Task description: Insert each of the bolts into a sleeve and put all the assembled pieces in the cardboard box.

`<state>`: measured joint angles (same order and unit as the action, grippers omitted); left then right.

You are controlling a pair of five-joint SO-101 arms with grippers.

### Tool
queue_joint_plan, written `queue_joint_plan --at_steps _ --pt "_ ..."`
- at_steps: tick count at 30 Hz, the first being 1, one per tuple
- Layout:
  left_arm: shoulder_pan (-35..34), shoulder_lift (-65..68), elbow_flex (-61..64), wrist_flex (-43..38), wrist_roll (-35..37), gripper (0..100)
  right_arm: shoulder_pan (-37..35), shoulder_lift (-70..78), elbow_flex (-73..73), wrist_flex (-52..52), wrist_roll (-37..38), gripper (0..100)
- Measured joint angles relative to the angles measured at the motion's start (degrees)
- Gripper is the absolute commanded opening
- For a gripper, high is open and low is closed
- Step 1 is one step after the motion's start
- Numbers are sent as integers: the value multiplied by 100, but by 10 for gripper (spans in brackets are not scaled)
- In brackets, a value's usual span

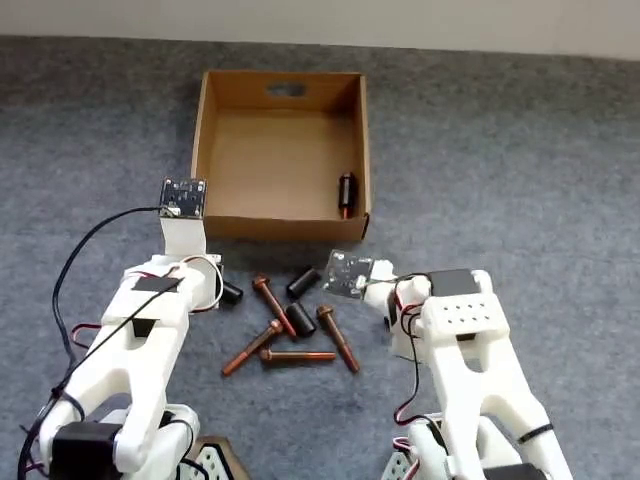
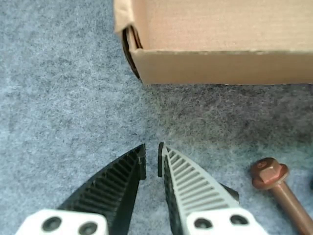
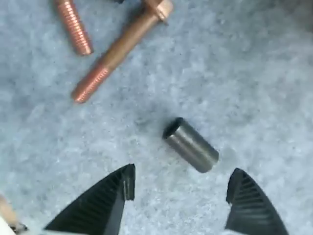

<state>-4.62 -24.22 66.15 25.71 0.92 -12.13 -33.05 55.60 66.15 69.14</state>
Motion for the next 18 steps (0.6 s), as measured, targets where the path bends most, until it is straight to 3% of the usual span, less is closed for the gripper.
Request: queue_joint_plan --at_steps 8,16,18 --pt "0 0 0 0 0 72 0 642 44 -826 105 235" --pt "0 0 0 0 0 72 18 1486 26 -967 105 228" --pt "0 0 0 0 0 72 18 1495 26 -985 105 181"
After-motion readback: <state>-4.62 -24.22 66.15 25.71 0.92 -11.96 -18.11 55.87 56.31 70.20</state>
